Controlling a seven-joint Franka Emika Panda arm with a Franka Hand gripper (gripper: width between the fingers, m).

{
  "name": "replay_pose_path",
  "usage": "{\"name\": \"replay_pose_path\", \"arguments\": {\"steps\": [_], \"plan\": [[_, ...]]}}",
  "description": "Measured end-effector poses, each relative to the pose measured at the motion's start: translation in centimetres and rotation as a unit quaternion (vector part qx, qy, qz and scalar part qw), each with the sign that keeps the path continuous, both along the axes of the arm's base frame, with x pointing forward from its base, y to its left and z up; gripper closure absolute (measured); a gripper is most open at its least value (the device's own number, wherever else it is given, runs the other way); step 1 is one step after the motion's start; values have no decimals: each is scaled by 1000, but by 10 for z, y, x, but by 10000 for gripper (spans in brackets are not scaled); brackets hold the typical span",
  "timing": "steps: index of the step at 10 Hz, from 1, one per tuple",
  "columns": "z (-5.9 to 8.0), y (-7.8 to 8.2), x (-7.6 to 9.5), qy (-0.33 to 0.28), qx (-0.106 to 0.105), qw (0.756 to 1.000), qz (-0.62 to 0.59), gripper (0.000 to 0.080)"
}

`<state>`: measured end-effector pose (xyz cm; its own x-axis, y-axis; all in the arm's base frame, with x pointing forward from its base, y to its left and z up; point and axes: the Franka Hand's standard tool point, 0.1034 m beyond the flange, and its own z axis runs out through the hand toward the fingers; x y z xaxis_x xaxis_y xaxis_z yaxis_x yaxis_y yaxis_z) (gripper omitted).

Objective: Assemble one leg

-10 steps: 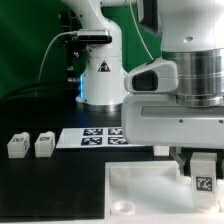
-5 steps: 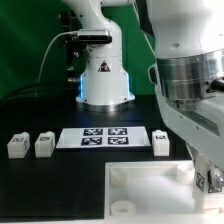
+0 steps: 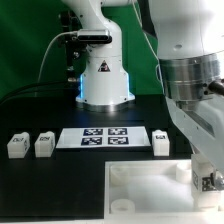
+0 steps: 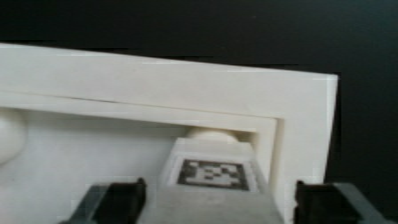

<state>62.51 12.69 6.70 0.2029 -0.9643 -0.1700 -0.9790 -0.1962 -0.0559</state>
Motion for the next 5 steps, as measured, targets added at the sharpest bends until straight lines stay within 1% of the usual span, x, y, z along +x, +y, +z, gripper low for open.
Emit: {"name": "replay_pose_path", "arguments": {"steps": [1, 2, 3, 5], "plan": [[2, 0, -1, -18, -5, 994, 103, 208], [6, 1, -1, -28, -13, 983, 179, 208], [9, 2, -3, -29, -23, 971, 234, 160], [6, -1, -3, -45, -28, 941, 335, 153]]}}
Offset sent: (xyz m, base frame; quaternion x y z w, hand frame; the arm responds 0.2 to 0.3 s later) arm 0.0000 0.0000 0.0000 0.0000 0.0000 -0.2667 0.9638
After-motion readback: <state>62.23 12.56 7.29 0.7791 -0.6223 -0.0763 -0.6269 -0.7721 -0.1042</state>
